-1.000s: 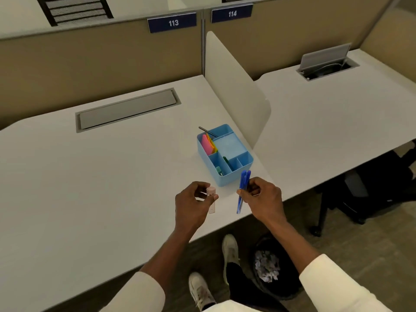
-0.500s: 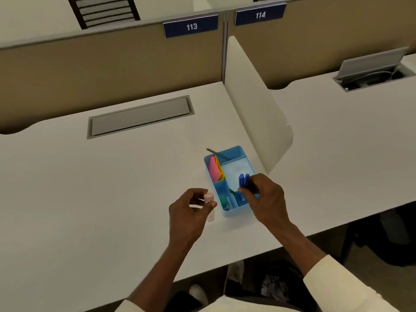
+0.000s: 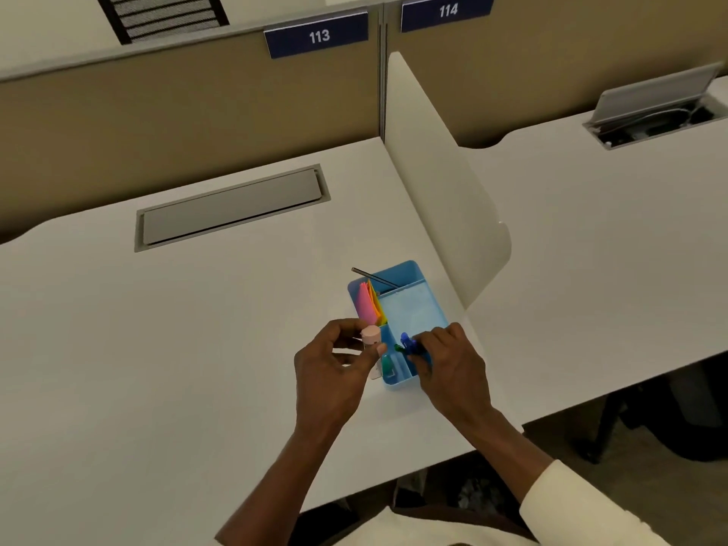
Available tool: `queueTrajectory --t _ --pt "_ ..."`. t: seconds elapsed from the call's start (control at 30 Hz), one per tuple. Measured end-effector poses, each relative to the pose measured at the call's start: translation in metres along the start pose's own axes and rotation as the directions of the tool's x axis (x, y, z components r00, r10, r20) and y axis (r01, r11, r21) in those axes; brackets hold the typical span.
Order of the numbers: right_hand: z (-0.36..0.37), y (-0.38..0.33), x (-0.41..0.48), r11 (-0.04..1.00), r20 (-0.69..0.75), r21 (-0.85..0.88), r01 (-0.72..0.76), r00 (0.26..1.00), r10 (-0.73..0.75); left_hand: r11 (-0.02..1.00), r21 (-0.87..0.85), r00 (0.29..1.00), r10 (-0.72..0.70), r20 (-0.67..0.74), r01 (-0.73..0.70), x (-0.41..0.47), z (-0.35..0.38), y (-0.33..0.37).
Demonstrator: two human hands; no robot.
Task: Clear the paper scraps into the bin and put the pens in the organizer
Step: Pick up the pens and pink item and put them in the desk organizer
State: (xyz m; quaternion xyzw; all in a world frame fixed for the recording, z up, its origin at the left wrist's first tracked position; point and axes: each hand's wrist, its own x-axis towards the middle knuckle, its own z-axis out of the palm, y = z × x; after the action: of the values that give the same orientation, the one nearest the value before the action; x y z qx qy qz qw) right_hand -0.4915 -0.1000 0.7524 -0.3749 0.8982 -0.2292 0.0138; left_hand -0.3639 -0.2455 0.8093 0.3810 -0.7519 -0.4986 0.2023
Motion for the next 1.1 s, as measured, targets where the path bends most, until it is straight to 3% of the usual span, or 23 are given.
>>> queueTrajectory --t 0.23,0.43,0.57,0.67,0.87,1.1 --pt "-0.003 0.001 -0.011 0.990 0.036 0.121 -0.073 0.997 0.069 0.999 -0.020 0.997 0.027 0.068 -0.026 -0.002 0.011 0.009" --pt "-0.025 0.006 -0.028 0.951 -0.032 0.255 -0.175 0.981 0.189 0.998 -0.032 0.994 0.062 0.094 -0.059 0.007 0.033 0.028" --pt "-0.033 0.018 -0.041 0.910 -0.078 0.314 -0.271 0.948 0.309 0.984 0.049 0.969 0.161 0.188 -0.173 0.012 0.063 0.033" --pt "-0.034 0.030 -0.042 0.844 0.006 0.375 -0.383 0.912 0.411 0.948 0.148 0.935 0.236 0.266 -0.281 0.014 0.086 0.031" --pt "-0.027 0.046 -0.045 0.842 0.108 0.416 -0.342 0.939 0.328 0.830 0.411 0.906 0.240 0.349 -0.378 0.013 0.106 0.013" --pt "-0.026 0.056 -0.048 0.920 0.125 0.282 -0.272 0.961 0.246 0.679 0.576 0.885 0.272 0.379 -0.455 0.009 0.106 0.004"
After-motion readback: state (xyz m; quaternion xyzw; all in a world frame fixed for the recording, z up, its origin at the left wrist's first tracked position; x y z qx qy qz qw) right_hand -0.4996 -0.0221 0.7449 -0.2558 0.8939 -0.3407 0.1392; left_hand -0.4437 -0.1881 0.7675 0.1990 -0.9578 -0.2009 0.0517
